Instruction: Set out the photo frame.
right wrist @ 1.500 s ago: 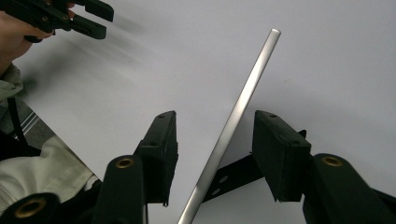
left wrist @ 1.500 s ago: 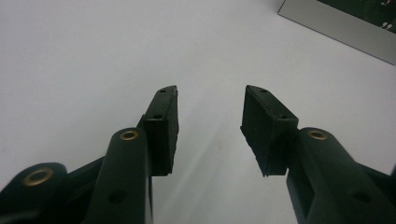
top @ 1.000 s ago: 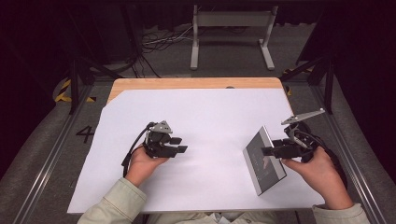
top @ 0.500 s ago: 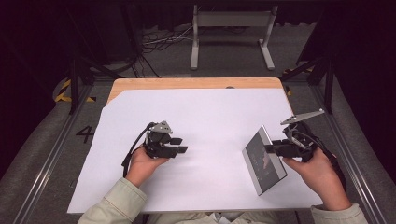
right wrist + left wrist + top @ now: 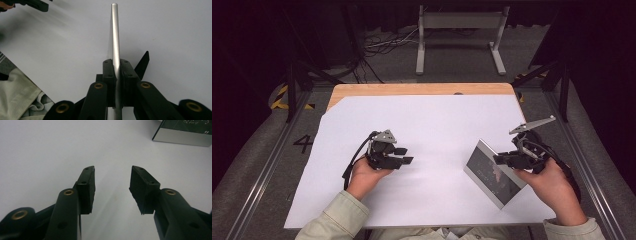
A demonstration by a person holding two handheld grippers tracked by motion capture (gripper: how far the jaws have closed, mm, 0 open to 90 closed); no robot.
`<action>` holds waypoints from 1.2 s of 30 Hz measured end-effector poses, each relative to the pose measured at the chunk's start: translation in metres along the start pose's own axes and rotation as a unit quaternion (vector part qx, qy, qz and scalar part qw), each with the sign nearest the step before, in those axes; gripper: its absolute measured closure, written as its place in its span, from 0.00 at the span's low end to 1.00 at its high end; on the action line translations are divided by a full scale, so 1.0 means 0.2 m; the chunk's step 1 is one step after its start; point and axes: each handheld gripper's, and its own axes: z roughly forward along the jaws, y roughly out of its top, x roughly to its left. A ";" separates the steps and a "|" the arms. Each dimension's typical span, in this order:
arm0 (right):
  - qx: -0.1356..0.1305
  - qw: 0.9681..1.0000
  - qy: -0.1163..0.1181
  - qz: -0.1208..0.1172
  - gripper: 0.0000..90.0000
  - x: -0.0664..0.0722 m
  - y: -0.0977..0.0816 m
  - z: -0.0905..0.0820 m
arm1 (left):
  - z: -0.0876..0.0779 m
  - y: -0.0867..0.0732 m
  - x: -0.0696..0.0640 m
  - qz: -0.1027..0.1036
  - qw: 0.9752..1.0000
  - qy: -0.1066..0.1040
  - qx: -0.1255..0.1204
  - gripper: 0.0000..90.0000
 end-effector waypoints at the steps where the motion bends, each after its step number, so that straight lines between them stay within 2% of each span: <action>1: 0.001 1.000 -0.003 -0.006 0.93 0.01 0.00 0.00 | 0.00 0.00 0.00 0.002 1.000 0.000 0.000 0.62; 4: -0.001 1.000 -0.006 -0.018 0.93 0.03 0.02 -0.01 | 0.00 0.00 0.00 0.000 1.000 0.001 0.000 0.62; 11: -0.015 0.999 0.013 -0.047 0.93 0.05 0.07 -0.06 | -0.01 0.00 0.01 -0.001 1.000 0.003 -0.002 0.62; 18: -0.014 0.995 0.020 -0.093 0.93 0.08 0.15 -0.06 | -0.04 -0.02 0.02 -0.008 1.000 0.012 -0.009 0.62; 23: -0.015 0.993 0.030 -0.110 0.93 0.08 0.21 -0.05 | -0.09 -0.05 0.04 -0.018 0.999 0.025 -0.013 0.62; 32: -0.017 0.985 0.054 -0.161 0.93 0.11 0.33 0.01 | -0.19 -0.14 0.08 -0.045 0.997 0.053 -0.025 0.62; 36: -0.014 0.983 0.057 -0.174 0.93 0.12 0.38 0.03 | -0.22 -0.16 0.08 -0.048 0.996 0.069 -0.027 0.62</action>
